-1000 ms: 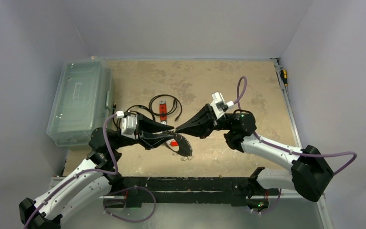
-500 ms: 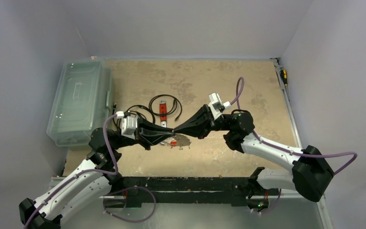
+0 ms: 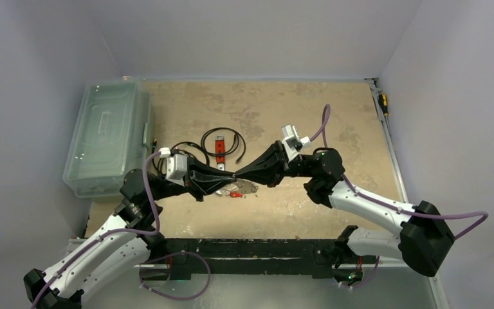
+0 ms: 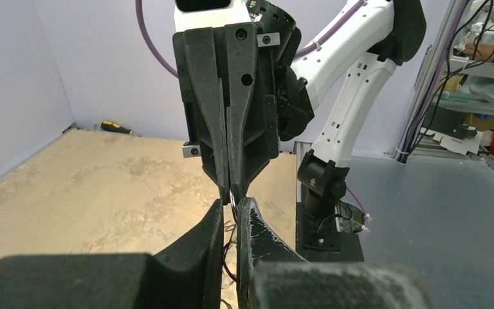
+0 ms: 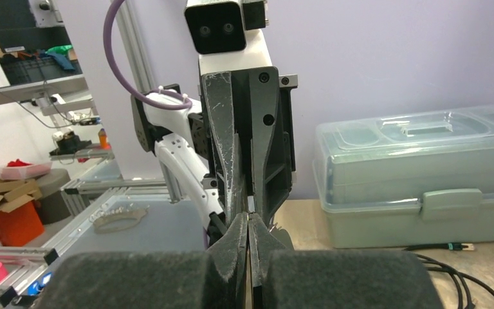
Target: Put the keys on the keyring
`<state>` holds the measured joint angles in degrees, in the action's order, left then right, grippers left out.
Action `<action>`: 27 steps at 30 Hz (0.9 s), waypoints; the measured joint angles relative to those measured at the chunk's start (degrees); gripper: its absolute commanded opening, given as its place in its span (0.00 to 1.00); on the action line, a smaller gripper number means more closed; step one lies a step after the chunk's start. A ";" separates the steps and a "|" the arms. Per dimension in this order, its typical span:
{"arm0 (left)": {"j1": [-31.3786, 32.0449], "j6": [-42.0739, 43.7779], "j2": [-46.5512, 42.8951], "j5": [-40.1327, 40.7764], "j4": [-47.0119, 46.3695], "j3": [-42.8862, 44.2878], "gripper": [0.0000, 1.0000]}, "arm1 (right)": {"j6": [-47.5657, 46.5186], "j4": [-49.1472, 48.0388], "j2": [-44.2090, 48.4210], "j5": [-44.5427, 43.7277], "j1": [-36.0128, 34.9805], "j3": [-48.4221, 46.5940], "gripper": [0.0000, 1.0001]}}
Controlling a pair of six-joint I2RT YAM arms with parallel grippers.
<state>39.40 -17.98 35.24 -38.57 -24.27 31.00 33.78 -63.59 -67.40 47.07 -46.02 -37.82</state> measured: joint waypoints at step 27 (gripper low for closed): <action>-2.14 0.98 -2.32 4.70 5.11 1.14 0.56 | -4.50 3.56 2.97 -2.84 -0.17 0.02 0.00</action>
<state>37.26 -16.99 32.93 -33.87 -19.16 32.14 29.28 -60.03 -64.42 44.23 -46.19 -37.80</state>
